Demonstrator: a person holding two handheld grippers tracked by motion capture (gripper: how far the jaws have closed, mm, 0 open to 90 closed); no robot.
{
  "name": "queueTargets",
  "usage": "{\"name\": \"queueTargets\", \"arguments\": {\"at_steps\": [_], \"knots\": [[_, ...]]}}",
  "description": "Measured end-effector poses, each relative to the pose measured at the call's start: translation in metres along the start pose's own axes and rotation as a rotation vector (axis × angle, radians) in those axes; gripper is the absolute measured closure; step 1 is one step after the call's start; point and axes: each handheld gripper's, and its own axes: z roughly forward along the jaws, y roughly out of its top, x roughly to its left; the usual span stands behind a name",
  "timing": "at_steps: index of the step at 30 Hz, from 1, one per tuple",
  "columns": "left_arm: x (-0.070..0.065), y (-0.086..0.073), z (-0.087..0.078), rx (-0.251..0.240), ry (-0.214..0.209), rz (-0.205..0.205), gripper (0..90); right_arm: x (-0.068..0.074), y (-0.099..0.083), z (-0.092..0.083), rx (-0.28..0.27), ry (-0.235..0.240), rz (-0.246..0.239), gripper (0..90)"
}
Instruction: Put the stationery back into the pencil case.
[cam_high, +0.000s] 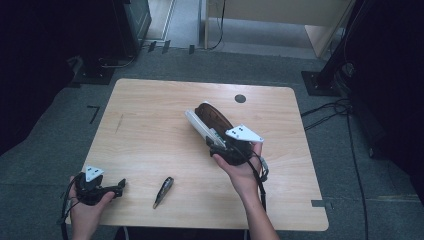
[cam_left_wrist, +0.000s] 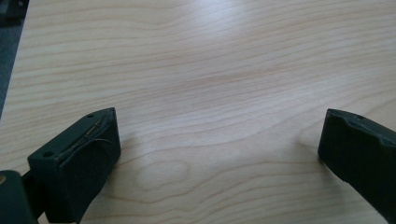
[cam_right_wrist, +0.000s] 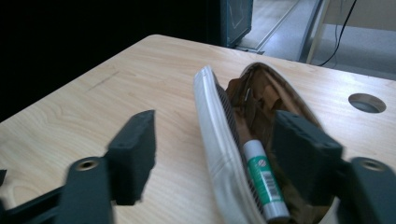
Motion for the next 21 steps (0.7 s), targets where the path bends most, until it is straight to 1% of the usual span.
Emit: {"name": "queueTargets", "arguments": {"at_steps": [1,2,3,5,6,7,8,11,12,13,14,16,17,19,21], "knots": [[-0.002,0.0,-0.001,-0.003,0.001,0.017,0.0,0.005,-0.003,-0.003,0.004,-0.003,-0.011,25.8],[-0.004,0.0,-0.002,0.001,0.007,0.032,0.0,0.008,-0.005,-0.005,0.006,-0.005,-0.013,25.3],[-0.006,0.001,-0.003,0.0,0.0,0.035,0.0,0.011,-0.008,-0.007,0.005,-0.003,-0.013,24.7],[-0.006,0.001,-0.008,-0.015,-0.029,0.029,0.0,0.017,-0.015,-0.011,0.008,0.0,-0.013,24.4],[-0.007,0.001,-0.01,-0.027,-0.037,0.017,3.0,0.02,-0.018,-0.013,0.006,-0.004,-0.015,24.4],[-0.008,0.002,-0.014,-0.047,-0.06,0.005,5.3,0.021,-0.02,-0.014,0.005,-0.005,-0.015,24.4],[-0.01,0.004,-0.018,-0.063,-0.081,0.005,6.2,0.022,-0.023,-0.015,0.009,0.0,-0.005,24.4],[-0.025,0.008,-0.026,-0.082,-0.147,0.048,7.5,0.023,-0.03,-0.017,0.017,0.0,0.016,25.0],[-0.031,0.009,-0.027,-0.085,-0.17,0.071,9.6,0.024,-0.032,-0.018,0.022,-0.012,0.009,25.1],[-0.039,0.01,-0.027,-0.089,-0.194,0.096,14.7,0.025,-0.035,-0.018,0.023,-0.028,0.008,25.3],[-0.043,0.01,-0.027,-0.086,-0.209,0.106,14.3,0.025,-0.039,-0.02,0.017,-0.028,0.023,25.5],[-0.055,0.011,-0.025,-0.083,-0.261,0.116,14.4,0.025,-0.044,-0.021,0.008,-0.022,0.045,25.7],[-0.059,0.012,-0.025,-0.084,-0.276,0.123,14.4,0.025,-0.047,-0.021,0.008,-0.028,0.054,25.9],[-0.068,0.013,-0.028,-0.084,-0.297,0.149,14.5,0.025,-0.052,-0.021,0.008,-0.02,0.074,26.4],[-0.074,0.014,-0.03,-0.086,-0.333,0.171,15.1,0.024,-0.057,-0.022,0.014,-0.016,0.081,27.3]]}}
